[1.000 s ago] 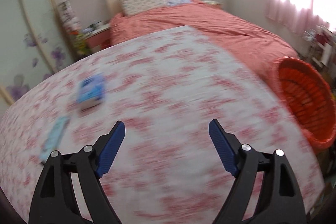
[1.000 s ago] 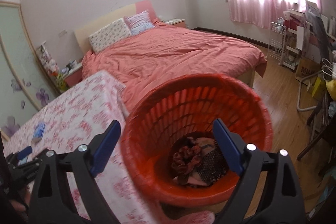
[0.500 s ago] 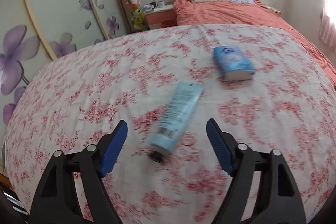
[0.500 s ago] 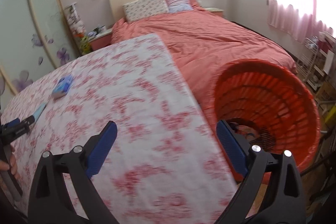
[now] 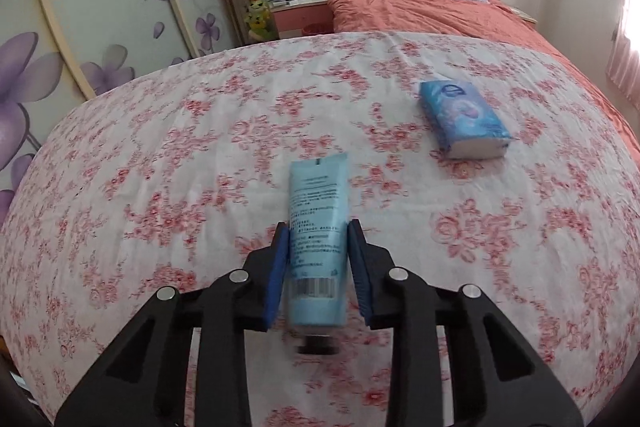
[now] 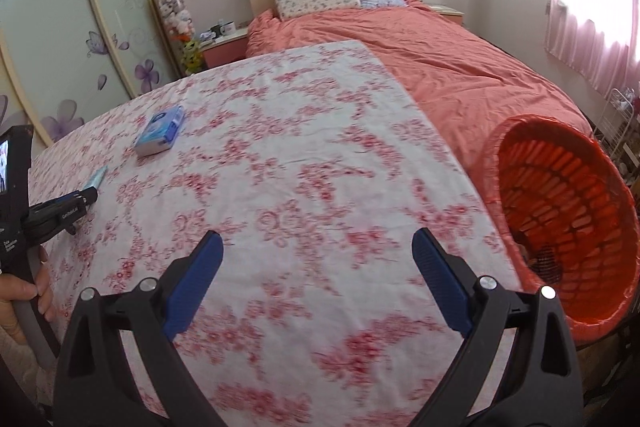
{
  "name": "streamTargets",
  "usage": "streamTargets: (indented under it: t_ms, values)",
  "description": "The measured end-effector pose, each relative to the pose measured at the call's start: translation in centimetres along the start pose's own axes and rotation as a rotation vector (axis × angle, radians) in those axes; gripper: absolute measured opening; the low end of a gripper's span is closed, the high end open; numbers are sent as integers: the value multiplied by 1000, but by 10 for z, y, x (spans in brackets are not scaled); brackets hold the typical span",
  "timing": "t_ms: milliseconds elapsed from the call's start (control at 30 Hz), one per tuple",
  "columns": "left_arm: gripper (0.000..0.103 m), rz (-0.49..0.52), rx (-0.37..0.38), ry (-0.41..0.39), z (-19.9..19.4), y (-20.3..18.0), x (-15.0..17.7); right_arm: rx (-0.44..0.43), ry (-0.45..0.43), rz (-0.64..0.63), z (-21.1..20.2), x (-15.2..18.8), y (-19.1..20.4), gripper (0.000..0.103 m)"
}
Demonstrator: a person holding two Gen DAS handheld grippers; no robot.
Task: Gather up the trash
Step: 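Close the left tool on the blue lotion tube while the right tool closes on the tissue pack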
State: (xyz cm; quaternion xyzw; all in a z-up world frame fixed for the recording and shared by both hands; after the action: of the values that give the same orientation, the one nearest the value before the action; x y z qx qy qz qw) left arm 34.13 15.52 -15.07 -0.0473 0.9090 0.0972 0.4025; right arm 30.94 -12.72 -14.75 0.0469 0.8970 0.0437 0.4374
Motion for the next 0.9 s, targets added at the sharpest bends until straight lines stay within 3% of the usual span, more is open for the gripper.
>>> streamTargets:
  t_ms: [200, 467, 600, 800, 900]
  values:
    - [31, -12, -76, 6, 1, 42, 7, -49, 10, -44, 19, -9, 39, 93]
    - [31, -88, -45, 13, 5, 66, 7, -181, 39, -94, 74, -40, 135, 85]
    - [31, -108, -27, 14, 5, 66, 9, -174, 54, -129, 105, -53, 176, 84]
    - [31, -129, -7, 16, 5, 69, 10, -152, 95, -114, 141, -65, 202, 84]
    - [31, -128, -8, 16, 5, 69, 10, -115, 123, -131, 154, -63, 202, 74]
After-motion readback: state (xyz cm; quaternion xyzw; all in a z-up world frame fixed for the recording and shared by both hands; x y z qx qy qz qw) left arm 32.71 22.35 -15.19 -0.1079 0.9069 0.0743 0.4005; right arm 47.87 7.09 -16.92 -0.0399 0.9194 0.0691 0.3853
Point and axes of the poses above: each gripper's, at about its wrist camera, not at the fingertips, and z roughly the way its jaws point, y to its left, x to its underside, the point moved 8 cm from there along z, roughly the way its jaws point, and after that the axes turned 9 degrees about -y, right-handed, at the moved point
